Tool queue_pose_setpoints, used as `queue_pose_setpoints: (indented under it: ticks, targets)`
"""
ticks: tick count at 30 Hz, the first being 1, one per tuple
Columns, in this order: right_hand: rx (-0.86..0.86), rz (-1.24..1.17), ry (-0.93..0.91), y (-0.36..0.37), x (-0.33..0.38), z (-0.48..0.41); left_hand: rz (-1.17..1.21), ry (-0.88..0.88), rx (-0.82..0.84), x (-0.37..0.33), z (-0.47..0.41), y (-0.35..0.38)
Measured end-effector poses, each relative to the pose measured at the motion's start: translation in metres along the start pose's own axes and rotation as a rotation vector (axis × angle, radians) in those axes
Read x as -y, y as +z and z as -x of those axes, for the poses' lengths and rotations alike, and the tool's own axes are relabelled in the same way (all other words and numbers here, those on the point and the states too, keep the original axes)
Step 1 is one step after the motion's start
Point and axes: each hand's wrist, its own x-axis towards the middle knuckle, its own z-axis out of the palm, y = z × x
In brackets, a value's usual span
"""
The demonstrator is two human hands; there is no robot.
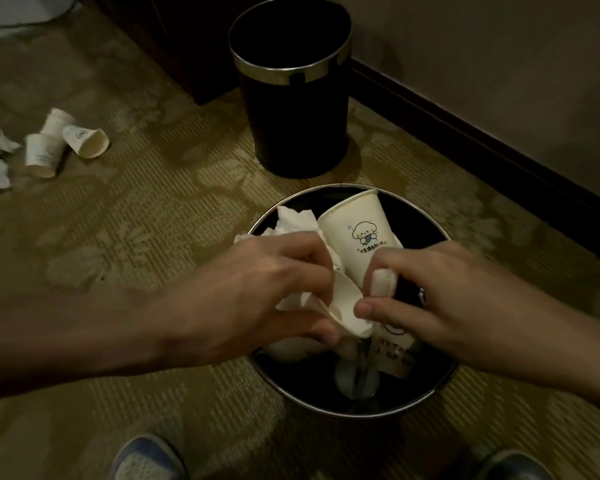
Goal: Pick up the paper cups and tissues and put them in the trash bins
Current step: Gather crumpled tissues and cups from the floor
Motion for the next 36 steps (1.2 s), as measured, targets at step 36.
queue_pose_setpoints:
  ticks: [36]
  targets:
    - [1.059, 0.803, 0.192, 0.212, 0.138, -0.253, 1.317, -0.978, -0.103, 0.200, 0.152, 0.153]
